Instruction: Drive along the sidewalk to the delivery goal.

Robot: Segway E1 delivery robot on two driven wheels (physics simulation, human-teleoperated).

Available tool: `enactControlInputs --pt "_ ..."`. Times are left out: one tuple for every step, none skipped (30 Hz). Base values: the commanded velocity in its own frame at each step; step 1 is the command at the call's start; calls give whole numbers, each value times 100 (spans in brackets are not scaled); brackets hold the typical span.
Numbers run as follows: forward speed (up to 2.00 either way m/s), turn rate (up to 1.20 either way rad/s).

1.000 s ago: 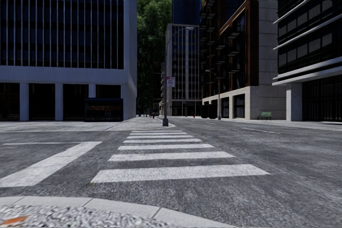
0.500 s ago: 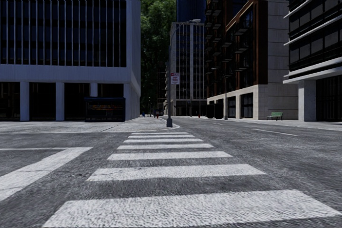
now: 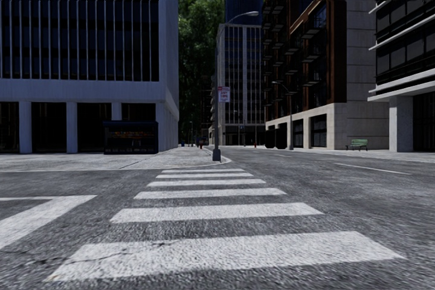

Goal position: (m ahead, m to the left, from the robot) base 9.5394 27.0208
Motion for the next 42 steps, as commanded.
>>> enactControlInputs --pt "166 8" --pt "166 7" --pt "166 7" --pt "166 6" --pt "166 6" --pt "166 5" --pt "166 5" --pt "166 5" --pt "166 5" --pt "166 4" --pt "166 4" --pt "166 4" --pt "166 4" --pt "166 4" --pt "166 4" --pt "166 4" --pt "166 4" --pt "166 4" --pt "166 4" --pt "166 4" --pt "166 4" --pt "166 4" --pt "166 5" --pt "166 9" --pt "166 12" --pt "166 14" --pt "166 14" --pt "166 14" --pt "166 14" --pt "166 14" --pt "166 15" --pt "166 16" --pt "166 22" --pt "166 26" --pt "166 28" --pt "166 31" --pt "166 32" --pt "166 32" --pt "200 33" --pt "200 33" --pt "200 33" --pt "200 33"
